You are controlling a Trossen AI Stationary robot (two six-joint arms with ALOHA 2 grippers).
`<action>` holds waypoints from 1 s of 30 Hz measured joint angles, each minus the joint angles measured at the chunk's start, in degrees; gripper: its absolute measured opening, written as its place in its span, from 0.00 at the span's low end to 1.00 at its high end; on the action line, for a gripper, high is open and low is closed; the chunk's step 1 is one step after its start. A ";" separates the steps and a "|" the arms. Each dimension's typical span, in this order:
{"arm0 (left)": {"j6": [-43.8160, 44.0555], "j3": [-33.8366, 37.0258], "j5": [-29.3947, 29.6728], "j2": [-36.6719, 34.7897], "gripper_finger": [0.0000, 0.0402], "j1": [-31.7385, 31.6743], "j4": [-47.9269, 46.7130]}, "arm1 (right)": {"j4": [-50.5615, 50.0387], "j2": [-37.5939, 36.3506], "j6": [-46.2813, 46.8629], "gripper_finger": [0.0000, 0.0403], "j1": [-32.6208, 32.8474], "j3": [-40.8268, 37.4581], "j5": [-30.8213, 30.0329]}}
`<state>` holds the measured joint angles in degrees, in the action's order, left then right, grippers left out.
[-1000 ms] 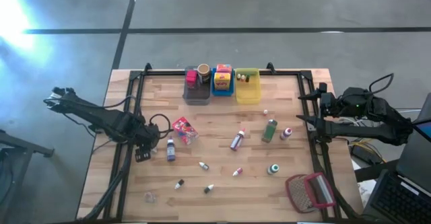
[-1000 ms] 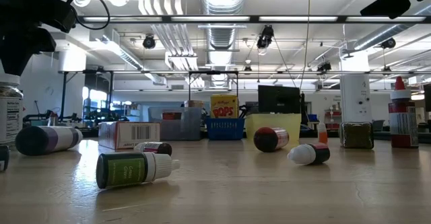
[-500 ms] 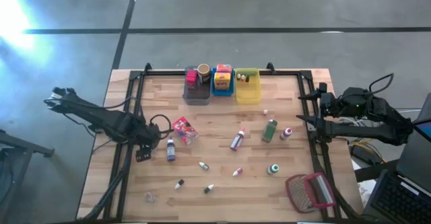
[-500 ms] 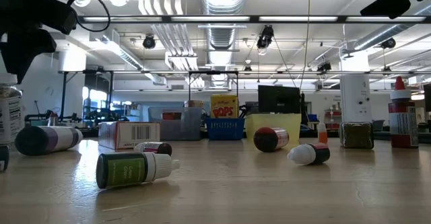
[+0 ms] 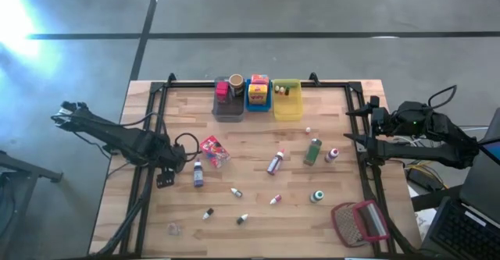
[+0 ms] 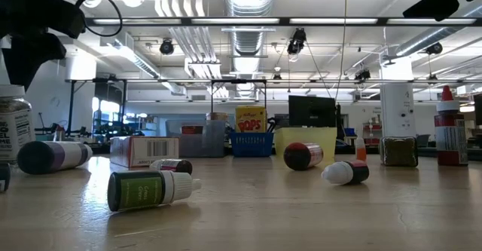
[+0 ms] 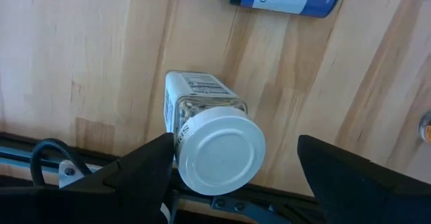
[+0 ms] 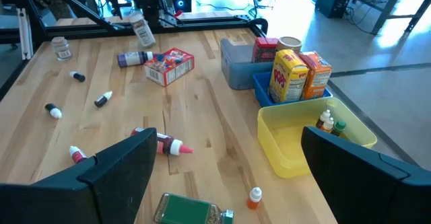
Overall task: Pick & Place Kitchen Items
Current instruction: Put the white spice bottle into the black bin
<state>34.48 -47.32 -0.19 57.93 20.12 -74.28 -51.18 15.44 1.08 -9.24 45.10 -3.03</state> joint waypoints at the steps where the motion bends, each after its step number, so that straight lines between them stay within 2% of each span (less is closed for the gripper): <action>1: -0.15 -0.01 0.02 0.00 0.80 0.00 0.00 | 0.00 0.00 0.00 0.90 -0.01 0.00 -0.01; 12: -3.01 -0.06 4.94 0.00 0.80 0.00 0.13 | 0.00 0.01 0.00 0.90 0.01 0.00 0.00; 30: -7.72 -0.09 8.23 -0.01 0.80 0.00 -1.79 | 0.00 0.00 -0.01 0.90 0.00 0.00 0.00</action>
<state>26.76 -47.41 8.05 57.92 20.12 -76.07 -51.18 15.44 1.07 -9.25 45.10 -3.03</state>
